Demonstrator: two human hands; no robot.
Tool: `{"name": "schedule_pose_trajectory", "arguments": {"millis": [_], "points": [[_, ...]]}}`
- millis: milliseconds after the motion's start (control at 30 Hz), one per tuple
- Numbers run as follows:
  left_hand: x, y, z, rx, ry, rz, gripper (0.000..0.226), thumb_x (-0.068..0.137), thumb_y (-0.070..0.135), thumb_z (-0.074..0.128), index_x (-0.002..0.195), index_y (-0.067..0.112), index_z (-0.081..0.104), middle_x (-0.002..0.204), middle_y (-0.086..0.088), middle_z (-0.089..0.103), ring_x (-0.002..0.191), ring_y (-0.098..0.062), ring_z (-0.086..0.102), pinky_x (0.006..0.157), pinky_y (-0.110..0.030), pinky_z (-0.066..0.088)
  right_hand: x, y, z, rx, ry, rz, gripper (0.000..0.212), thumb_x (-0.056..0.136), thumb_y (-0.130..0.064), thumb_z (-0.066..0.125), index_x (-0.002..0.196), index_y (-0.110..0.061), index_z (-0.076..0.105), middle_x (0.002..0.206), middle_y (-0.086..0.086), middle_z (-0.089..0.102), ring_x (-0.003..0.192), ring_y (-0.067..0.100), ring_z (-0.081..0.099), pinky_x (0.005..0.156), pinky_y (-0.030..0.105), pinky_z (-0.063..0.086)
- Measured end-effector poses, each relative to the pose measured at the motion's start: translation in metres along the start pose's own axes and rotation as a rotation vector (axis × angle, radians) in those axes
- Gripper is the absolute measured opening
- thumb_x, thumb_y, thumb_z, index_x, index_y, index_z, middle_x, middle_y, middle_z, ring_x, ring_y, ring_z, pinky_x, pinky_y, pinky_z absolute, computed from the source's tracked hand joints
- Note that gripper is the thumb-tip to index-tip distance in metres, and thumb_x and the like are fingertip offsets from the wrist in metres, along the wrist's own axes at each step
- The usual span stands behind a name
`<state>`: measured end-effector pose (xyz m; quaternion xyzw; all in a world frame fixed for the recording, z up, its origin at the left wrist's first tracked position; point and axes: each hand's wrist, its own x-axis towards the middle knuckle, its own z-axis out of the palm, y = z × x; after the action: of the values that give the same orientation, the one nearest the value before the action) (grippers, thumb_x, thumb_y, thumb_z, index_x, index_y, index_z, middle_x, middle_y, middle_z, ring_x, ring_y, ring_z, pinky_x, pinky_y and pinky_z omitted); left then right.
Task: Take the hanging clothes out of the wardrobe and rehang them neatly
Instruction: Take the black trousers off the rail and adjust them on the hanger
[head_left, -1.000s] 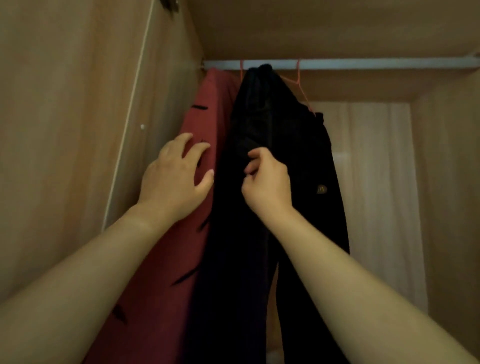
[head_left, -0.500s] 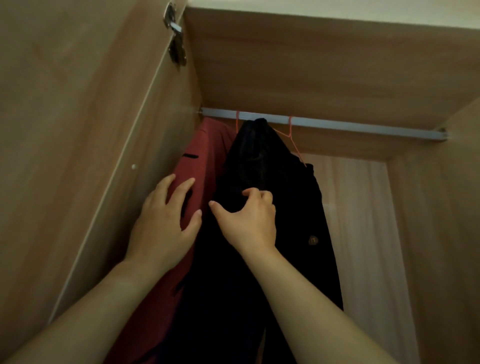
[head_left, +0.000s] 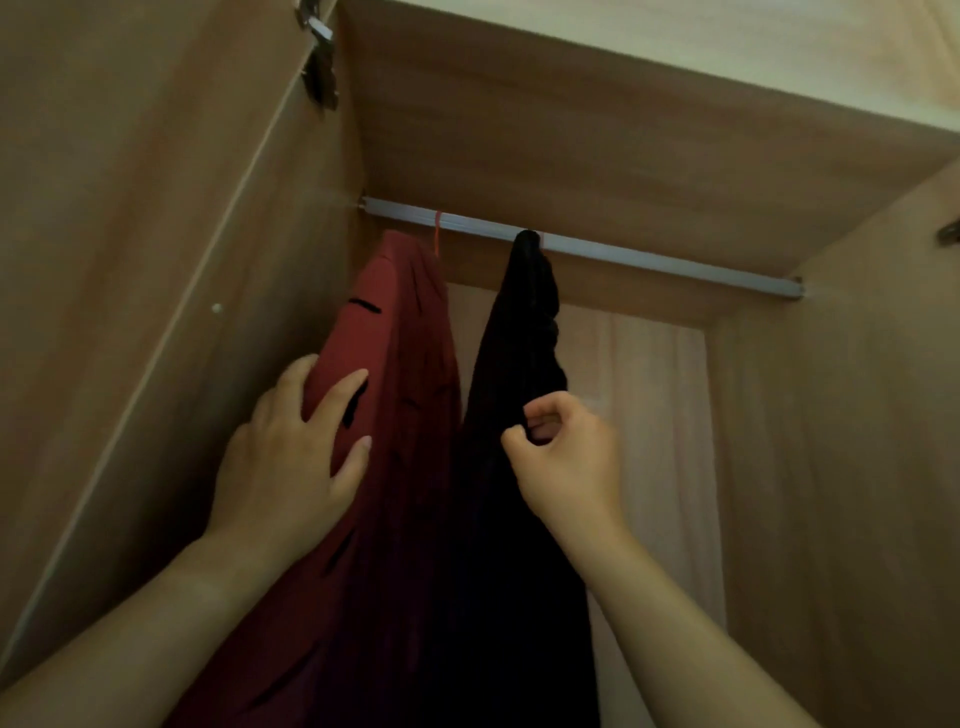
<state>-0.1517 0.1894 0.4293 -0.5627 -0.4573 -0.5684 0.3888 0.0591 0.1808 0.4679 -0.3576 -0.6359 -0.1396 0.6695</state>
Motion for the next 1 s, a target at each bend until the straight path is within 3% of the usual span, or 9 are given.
{"name": "schedule_pose_trajectory", "arguments": {"millis": [67, 200, 333, 500, 567, 633, 700, 833, 1000], "points": [[0.003, 0.013, 0.0, 0.035, 0.028, 0.047, 0.053, 0.085, 0.037, 0.052, 0.135, 0.02, 0.048, 0.142, -0.018, 0.037, 0.126, -0.037, 0.04, 0.09, -0.057, 0.041, -0.002, 0.017, -0.025, -0.014, 0.05, 0.022, 0.009, 0.079, -0.018, 0.067, 0.085, -0.023, 0.061, 0.077, -0.012, 0.062, 0.072, 0.0, 0.059, 0.064, 0.015, 0.048], [0.015, 0.049, 0.009, -0.026, -0.004, 0.132, 0.058, 0.08, 0.045, 0.036, 0.133, 0.026, 0.05, 0.141, -0.011, 0.042, 0.131, -0.03, 0.037, 0.106, -0.059, 0.023, 0.001, 0.05, -0.072, -0.014, 0.098, 0.109, 0.016, 0.078, -0.009, 0.067, 0.077, -0.023, 0.059, 0.072, -0.007, 0.066, 0.065, 0.003, 0.062, 0.052, 0.008, 0.045], [0.028, 0.091, 0.036, -0.24, -0.078, 0.191, 0.056, 0.082, 0.047, 0.034, 0.133, 0.03, 0.048, 0.138, -0.004, 0.046, 0.129, -0.024, 0.041, 0.106, -0.052, 0.028, 0.015, 0.086, -0.105, 0.015, 0.077, 0.199, 0.013, 0.081, -0.002, 0.065, 0.087, -0.013, 0.063, 0.078, 0.001, 0.069, 0.072, 0.012, 0.067, 0.061, 0.021, 0.054], [0.052, 0.14, 0.088, -0.39, -0.226, 0.186, 0.053, 0.092, 0.051, 0.041, 0.142, 0.039, 0.03, 0.153, 0.004, 0.023, 0.141, -0.015, 0.018, 0.114, -0.047, 0.022, 0.039, 0.107, -0.136, 0.037, -0.045, 0.202, 0.018, 0.088, -0.007, 0.062, 0.101, -0.019, 0.056, 0.093, -0.007, 0.064, 0.069, -0.007, 0.064, 0.052, 0.006, 0.044], [0.068, 0.155, 0.106, -0.391, -0.255, 0.177, 0.055, 0.092, 0.051, 0.042, 0.143, 0.04, 0.026, 0.155, 0.004, 0.017, 0.142, -0.016, 0.012, 0.115, -0.046, 0.017, 0.06, 0.101, -0.134, 0.014, -0.075, 0.151, 0.033, 0.089, -0.018, 0.063, 0.118, -0.022, 0.049, 0.103, -0.011, 0.058, 0.074, -0.011, 0.061, 0.058, 0.004, 0.043], [0.084, 0.167, 0.121, -0.409, -0.27, 0.16, 0.056, 0.092, 0.051, 0.042, 0.144, 0.039, 0.024, 0.156, 0.002, 0.016, 0.143, -0.018, 0.011, 0.115, -0.047, 0.016, 0.082, 0.095, -0.125, -0.113, -0.041, 0.059, 0.051, 0.087, -0.025, 0.065, 0.132, -0.021, 0.043, 0.115, -0.011, 0.051, 0.098, -0.001, 0.054, 0.077, 0.014, 0.042], [0.097, 0.174, 0.137, -0.408, -0.289, 0.157, 0.057, 0.092, 0.051, 0.041, 0.145, 0.04, 0.021, 0.156, 0.001, 0.015, 0.143, -0.02, 0.011, 0.114, -0.049, 0.018, 0.099, 0.097, -0.115, -0.203, -0.02, -0.036, 0.054, 0.087, -0.022, 0.065, 0.136, -0.02, 0.041, 0.123, -0.007, 0.049, 0.113, 0.008, 0.048, 0.087, 0.018, 0.036], [0.108, 0.174, 0.171, -0.457, -0.317, 0.181, 0.058, 0.092, 0.052, 0.04, 0.145, 0.044, 0.017, 0.156, 0.001, 0.014, 0.143, -0.021, 0.012, 0.111, -0.051, 0.025, 0.117, 0.133, -0.11, -0.284, -0.035, -0.135, 0.06, 0.089, -0.015, 0.062, 0.142, -0.02, 0.034, 0.136, -0.004, 0.044, 0.118, 0.002, 0.039, 0.092, 0.012, 0.027], [0.119, 0.171, 0.216, -0.353, -0.245, 0.225, 0.06, 0.09, 0.06, 0.035, 0.144, 0.049, 0.011, 0.156, 0.005, 0.013, 0.143, -0.017, 0.011, 0.112, -0.048, 0.024, 0.152, 0.18, -0.109, -0.428, -0.1, -0.231, 0.062, 0.086, -0.023, 0.065, 0.139, -0.018, 0.033, 0.135, -0.001, 0.038, 0.126, 0.016, 0.04, 0.095, 0.021, 0.035]]}}
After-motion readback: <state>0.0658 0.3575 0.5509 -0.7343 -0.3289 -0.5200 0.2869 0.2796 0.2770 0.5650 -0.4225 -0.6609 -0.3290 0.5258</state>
